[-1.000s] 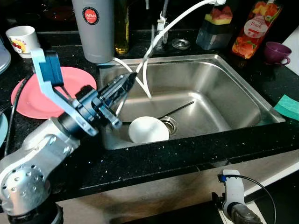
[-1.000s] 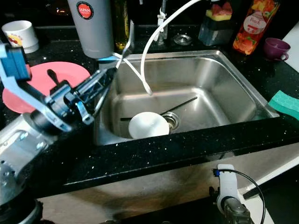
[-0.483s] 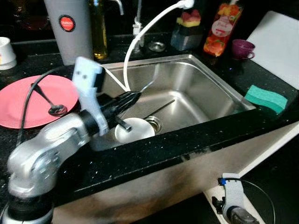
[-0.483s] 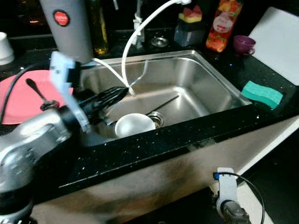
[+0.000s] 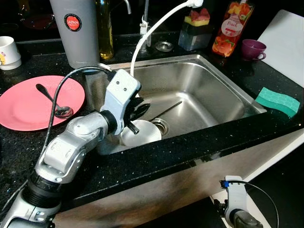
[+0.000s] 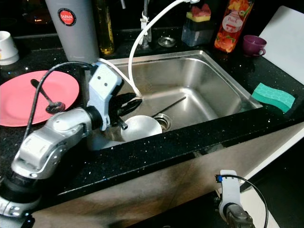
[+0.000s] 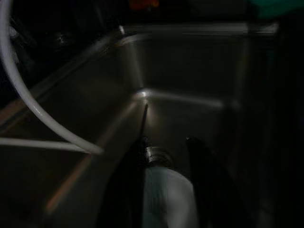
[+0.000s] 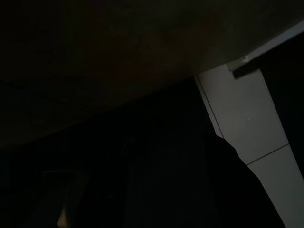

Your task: Kitchen organization

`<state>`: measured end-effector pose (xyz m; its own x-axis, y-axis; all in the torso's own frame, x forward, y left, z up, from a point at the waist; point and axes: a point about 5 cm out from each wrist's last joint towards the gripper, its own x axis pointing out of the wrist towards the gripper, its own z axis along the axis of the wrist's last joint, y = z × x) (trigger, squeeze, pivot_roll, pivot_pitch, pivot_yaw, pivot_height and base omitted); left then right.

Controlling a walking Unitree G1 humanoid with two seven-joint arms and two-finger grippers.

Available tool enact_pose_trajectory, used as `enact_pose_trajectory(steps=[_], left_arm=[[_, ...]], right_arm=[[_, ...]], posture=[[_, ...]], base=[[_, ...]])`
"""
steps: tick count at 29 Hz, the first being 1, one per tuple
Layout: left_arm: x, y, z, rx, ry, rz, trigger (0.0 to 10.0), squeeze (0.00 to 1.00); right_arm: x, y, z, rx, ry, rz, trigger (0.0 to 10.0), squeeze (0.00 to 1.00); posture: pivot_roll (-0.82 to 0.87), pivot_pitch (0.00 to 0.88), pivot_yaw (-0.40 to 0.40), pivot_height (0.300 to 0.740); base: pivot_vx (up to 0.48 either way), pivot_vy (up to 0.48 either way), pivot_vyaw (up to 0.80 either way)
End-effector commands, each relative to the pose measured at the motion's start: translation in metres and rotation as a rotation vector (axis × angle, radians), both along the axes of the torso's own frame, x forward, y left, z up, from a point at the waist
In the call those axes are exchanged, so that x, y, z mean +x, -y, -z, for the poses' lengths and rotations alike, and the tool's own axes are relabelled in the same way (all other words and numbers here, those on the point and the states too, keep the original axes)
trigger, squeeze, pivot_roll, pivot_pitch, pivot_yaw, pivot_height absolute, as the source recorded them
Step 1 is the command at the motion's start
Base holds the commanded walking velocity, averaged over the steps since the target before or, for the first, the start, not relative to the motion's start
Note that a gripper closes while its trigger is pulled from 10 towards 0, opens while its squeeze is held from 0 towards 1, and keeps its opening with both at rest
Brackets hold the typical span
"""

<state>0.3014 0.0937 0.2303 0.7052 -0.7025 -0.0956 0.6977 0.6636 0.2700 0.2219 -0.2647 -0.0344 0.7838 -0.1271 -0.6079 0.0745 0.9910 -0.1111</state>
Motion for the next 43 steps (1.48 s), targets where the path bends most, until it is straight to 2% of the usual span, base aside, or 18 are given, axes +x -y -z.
enact_pose_trajectory(steps=[1,3,4,5,6,9,12,13,14,15,17,19,20,21,24,27,36,43], left_arm=[[0.000,0.005,0.001,0.012,0.022,0.019,10.0,1.00],[0.002,0.003,-0.005,-0.010,0.060,-0.003,10.0,1.00],[0.006,-0.003,-0.017,-0.056,0.119,-0.061,10.0,0.65],[0.006,-0.003,-0.017,-0.056,0.119,-0.061,10.0,0.65],[0.010,-0.011,-0.029,-0.089,0.180,-0.139,10.0,0.00],[0.013,-0.026,-0.047,-0.147,0.254,-0.281,10.0,0.00],[0.013,-0.035,-0.054,-0.176,0.280,-0.376,10.0,0.00],[0.009,-0.045,-0.054,-0.124,0.303,-0.487,10.0,0.00],[0.008,-0.048,-0.053,-0.087,0.312,-0.521,10.0,0.00],[0.008,-0.048,-0.053,-0.087,0.312,-0.521,10.0,0.00],[0.002,-0.051,-0.048,0.046,0.341,-0.541,10.0,0.00],[0.002,-0.051,-0.048,0.046,0.341,-0.541,10.0,0.00],[-0.001,-0.054,-0.046,0.126,0.359,-0.550,10.0,0.00],[-0.001,-0.054,-0.046,0.126,0.359,-0.550,10.0,0.00],[-0.007,-0.070,-0.046,0.268,0.390,-0.605,10.0,0.00],[-0.009,-0.076,-0.046,0.289,0.386,-0.624,10.0,0.00],[-0.013,-0.100,-0.033,0.394,0.328,-0.689,10.0,0.00],[-0.010,-0.111,-0.029,0.387,0.306,-0.703,10.0,0.00]], right_arm=[[-0.005,0.001,0.003,0.012,-0.002,0.016,10.0,0.00],[-0.005,0.000,0.003,0.018,0.001,0.015,10.0,0.00],[-0.005,-0.001,0.002,0.033,0.008,0.009,10.0,0.00],[-0.005,-0.001,0.002,0.033,0.008,0.009,10.0,0.00],[-0.004,-0.002,0.001,0.044,0.021,-0.005,10.0,0.00],[-0.002,-0.006,0.000,0.067,0.032,-0.051,10.0,0.00],[-0.002,-0.007,0.000,0.070,0.029,-0.065,10.0,0.00],[-0.002,-0.007,0.001,0.082,0.030,-0.065,10.0,0.00],[-0.002,-0.007,0.001,0.086,0.030,-0.063,10.0,0.00],[-0.002,-0.007,0.001,0.086,0.030,-0.063,10.0,0.00],[-0.002,-0.008,0.001,0.093,0.028,-0.062,10.0,0.00],[-0.002,-0.008,0.001,0.093,0.028,-0.062,10.0,0.00],[-0.002,-0.008,0.001,0.100,0.027,-0.063,10.0,0.00],[-0.002,-0.008,0.001,0.100,0.027,-0.063,10.0,0.00],[-0.002,-0.008,0.002,0.114,0.023,-0.067,10.0,0.00],[-0.002,-0.008,0.002,0.114,0.017,-0.066,10.0,0.00],[-0.004,-0.007,0.005,0.102,-0.041,-0.075,10.0,0.00],[-0.004,-0.007,0.005,0.098,-0.043,-0.086,10.0,0.00]], posture=[[0.06,0.070,-0.019,0.740],[0.06,0.074,-0.018,0.740],[0.06,0.074,-0.018,0.740],[0.06,0.074,-0.018,0.740],[0.06,0.075,-0.019,0.740],[0.07,0.075,-0.023,0.740],[0.08,0.075,-0.027,0.740],[0.08,0.075,-0.028,0.740],[0.08,0.076,-0.032,0.740],[0.08,0.076,-0.032,0.740],[0.08,0.076,-0.035,0.740],[0.08,0.076,-0.035,0.740],[0.09,0.075,-0.036,0.740],[0.09,0.075,-0.036,0.740],[0.09,0.075,-0.040,0.740],[0.09,0.075,-0.040,0.740],[0.10,0.076,-0.047,0.740],[0.09,0.081,-0.047,0.740]], base=[[0.000,0.000,0.00],[0.000,0.000,0.00],[0.000,0.000,0.00],[0.000,0.000,0.00],[0.000,0.000,0.00],[0.000,0.000,0.27],[0.000,0.000,0.80],[0.000,0.000,0.80],[0.000,0.000,0.80],[0.000,0.000,0.80],[0.000,0.000,0.80],[0.000,0.000,0.80],[0.000,0.000,0.80],[0.000,0.000,0.80],[0.000,0.000,0.80],[0.000,0.000,0.80],[0.000,0.000,0.00],[0.000,0.000,0.00]])
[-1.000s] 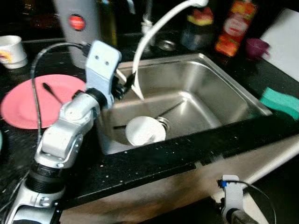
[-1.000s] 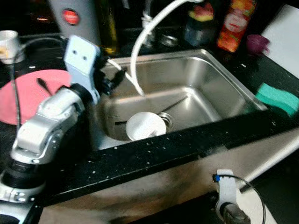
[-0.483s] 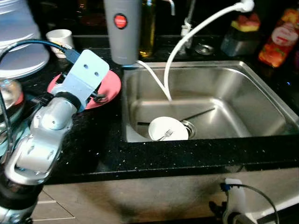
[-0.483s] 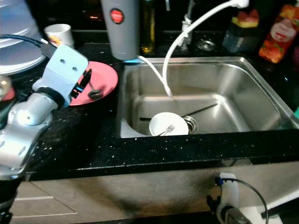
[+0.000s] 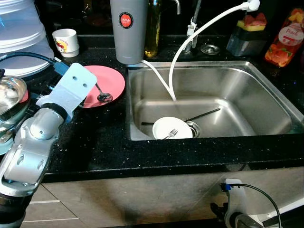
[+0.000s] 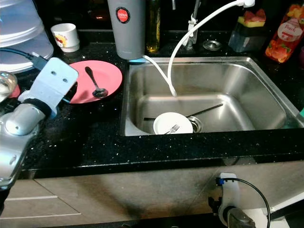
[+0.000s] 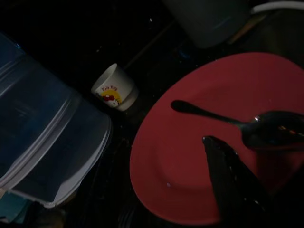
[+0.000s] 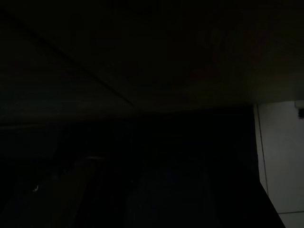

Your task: Kitchen organization

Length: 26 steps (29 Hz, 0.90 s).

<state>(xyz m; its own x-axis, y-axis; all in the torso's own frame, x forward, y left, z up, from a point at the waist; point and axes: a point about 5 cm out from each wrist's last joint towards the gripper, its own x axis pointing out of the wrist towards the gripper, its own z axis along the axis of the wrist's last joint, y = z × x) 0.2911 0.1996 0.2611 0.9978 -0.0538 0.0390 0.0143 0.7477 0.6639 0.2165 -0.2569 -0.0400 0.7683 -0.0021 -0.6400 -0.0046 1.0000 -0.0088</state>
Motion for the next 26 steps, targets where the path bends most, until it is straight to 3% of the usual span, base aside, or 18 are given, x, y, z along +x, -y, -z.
enact_pose_trajectory(steps=[1,4,13,19,26], left_arm=[[0.002,-0.005,0.001,0.014,-0.008,0.003,10.0,0.00],[0.003,-0.002,0.000,-0.011,0.000,0.029,10.0,0.00],[0.003,0.028,0.007,-0.359,-0.026,0.192,10.0,0.00],[0.000,0.040,0.013,-0.467,-0.036,0.230,10.0,0.00],[0.001,0.041,0.013,-0.491,-0.026,0.230,10.0,0.00]], right_arm=[[0.002,0.000,-0.001,-0.007,-0.008,-0.010,10.0,0.00],[0.003,0.000,-0.002,-0.009,-0.006,-0.011,10.0,0.00],[0.002,0.002,-0.003,-0.021,-0.003,-0.003,10.0,0.00],[0.001,0.001,-0.002,-0.021,-0.009,-0.007,10.0,0.00],[0.001,0.001,-0.001,-0.018,-0.013,-0.001,10.0,0.00]], posture=[[0.09,0.081,-0.047,0.740],[0.08,0.083,-0.045,0.740],[0.08,0.081,-0.045,0.740],[0.08,0.075,-0.047,0.740],[0.08,0.071,-0.044,0.740]], base=[[0.000,0.000,0.00],[0.000,0.000,0.00],[0.000,0.000,0.00],[-0.151,0.000,0.00],[-0.304,0.000,0.00]])
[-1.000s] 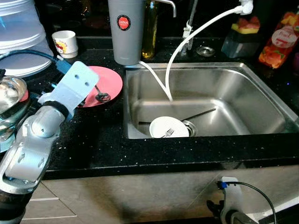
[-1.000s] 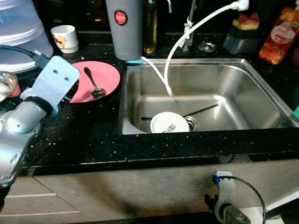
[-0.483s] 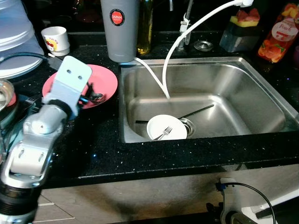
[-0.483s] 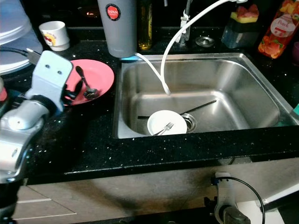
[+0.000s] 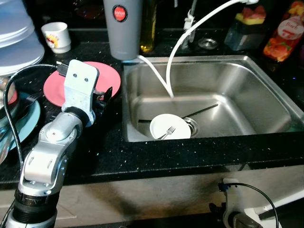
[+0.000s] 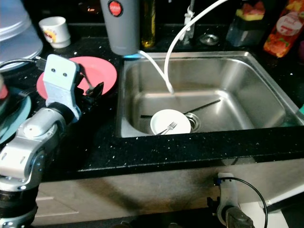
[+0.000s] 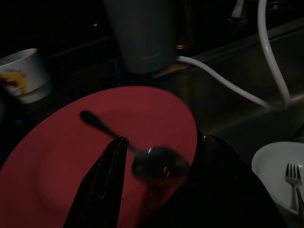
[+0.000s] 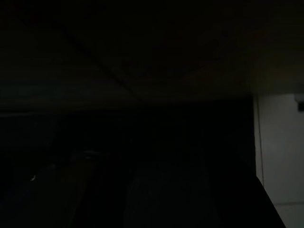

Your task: Kitchen organization

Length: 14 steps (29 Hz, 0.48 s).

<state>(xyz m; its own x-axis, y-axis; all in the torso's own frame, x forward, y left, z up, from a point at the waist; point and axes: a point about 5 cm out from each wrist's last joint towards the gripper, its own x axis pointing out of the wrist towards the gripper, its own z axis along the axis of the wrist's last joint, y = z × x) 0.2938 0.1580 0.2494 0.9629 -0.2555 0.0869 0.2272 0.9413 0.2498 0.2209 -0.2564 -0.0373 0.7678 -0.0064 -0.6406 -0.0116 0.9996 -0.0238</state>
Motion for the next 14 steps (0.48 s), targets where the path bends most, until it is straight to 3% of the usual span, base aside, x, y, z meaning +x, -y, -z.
enact_pose_trajectory(steps=[1,3,14], left_arm=[[-0.0015,-0.0001,0.0004,-0.024,0.005,0.000,10.0,0.00],[-0.0017,0.0005,-0.0014,-0.035,0.017,0.004,10.0,0.00],[-0.0018,-0.0037,-0.0085,-0.074,0.050,-0.033,10.0,0.00]], right_arm=[[-0.0035,0.0020,0.0018,-0.003,-0.012,0.008,10.0,0.00],[-0.0035,0.0022,0.0017,-0.002,-0.011,0.011,10.0,0.00],[-0.0035,0.0025,0.0017,0.002,-0.010,0.019,10.0,0.00]], posture=[[0.08,0.071,-0.043,0.740],[0.08,0.071,-0.043,0.740],[0.08,0.073,-0.044,0.740]], base=[[-0.270,0.000,0.00],[-0.251,0.000,0.00],[0.000,0.000,0.00]])
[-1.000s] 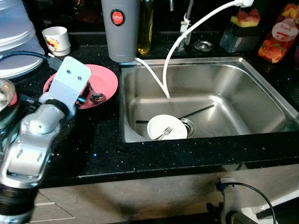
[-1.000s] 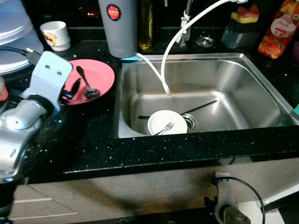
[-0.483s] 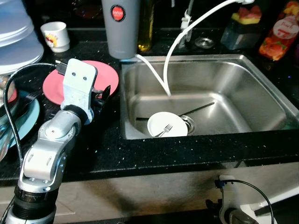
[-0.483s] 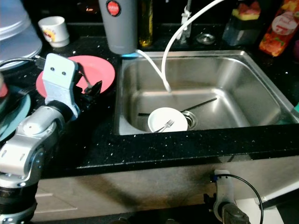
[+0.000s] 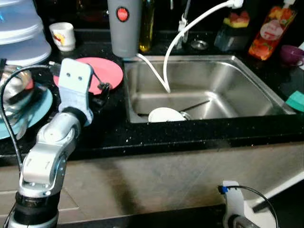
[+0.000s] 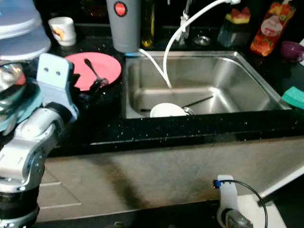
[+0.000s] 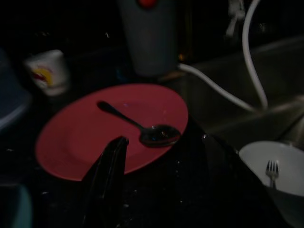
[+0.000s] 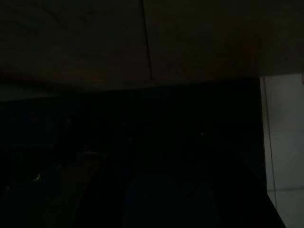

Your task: Kitchen organization

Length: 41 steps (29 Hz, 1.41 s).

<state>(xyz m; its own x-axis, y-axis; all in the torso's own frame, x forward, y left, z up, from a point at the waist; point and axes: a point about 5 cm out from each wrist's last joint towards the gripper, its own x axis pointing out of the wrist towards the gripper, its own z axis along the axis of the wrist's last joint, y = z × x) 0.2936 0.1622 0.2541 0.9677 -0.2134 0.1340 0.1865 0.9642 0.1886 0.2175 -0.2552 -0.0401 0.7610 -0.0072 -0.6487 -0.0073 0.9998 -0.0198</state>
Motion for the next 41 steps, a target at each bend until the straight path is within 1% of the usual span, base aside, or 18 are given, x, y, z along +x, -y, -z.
enact_pose_trajectory(steps=[1,3,5,7,18,28,31,35,41], left_arm=[[-0.002,0.001,-0.004,-0.004,0.019,0.001,10.0,0.00],[-0.002,0.001,-0.004,-0.004,0.019,0.000,10.0,0.00],[-0.001,0.001,-0.004,-0.005,0.019,-0.002,10.0,0.00],[-0.001,0.000,-0.004,-0.005,0.020,-0.003,10.0,0.00],[-0.001,0.001,-0.006,0.000,0.025,0.001,10.0,0.00],[-0.001,0.001,-0.005,0.018,0.032,0.024,10.0,0.00],[0.000,0.003,-0.006,0.042,0.036,0.044,10.0,0.00],[0.002,0.005,-0.012,0.020,0.061,0.067,10.0,0.00],[0.004,0.007,-0.019,0.060,0.099,0.131,10.0,0.00]], right_arm=[[0.000,0.003,-0.001,0.000,0.001,0.013,10.0,0.00],[0.001,0.003,-0.002,-0.004,0.010,0.000,10.0,0.00],[0.002,0.002,-0.003,0.009,0.016,-0.023,10.0,0.00],[0.002,0.001,-0.003,0.002,0.014,-0.037,10.0,0.00],[0.002,-0.002,-0.002,0.016,0.008,-0.034,10.0,0.00],[0.001,0.002,-0.002,0.011,-0.007,-0.003,10.0,0.00],[0.001,0.002,-0.002,0.010,-0.009,-0.003,10.0,0.00],[0.000,0.002,-0.001,0.010,-0.012,0.003,10.0,0.00],[-0.002,0.003,0.000,-0.005,-0.020,0.000,10.0,0.00]], posture=[[0.08,0.073,-0.044,0.740],[0.08,0.073,-0.044,0.740],[0.08,0.073,-0.044,0.740],[0.08,0.073,-0.042,0.740],[0.08,0.073,-0.042,0.740],[0.08,0.074,-0.044,0.740],[0.08,0.073,-0.044,0.740],[0.07,0.072,-0.043,0.740],[0.07,0.068,-0.040,0.740]], base=[[0.000,0.000,0.00],[0.000,0.000,0.00],[0.000,0.000,0.79],[0.000,0.000,0.79],[0.000,0.000,0.79],[0.000,0.000,0.00],[0.000,-0.461,0.00],[0.000,-0.180,0.00],[0.000,0.000,0.00]])
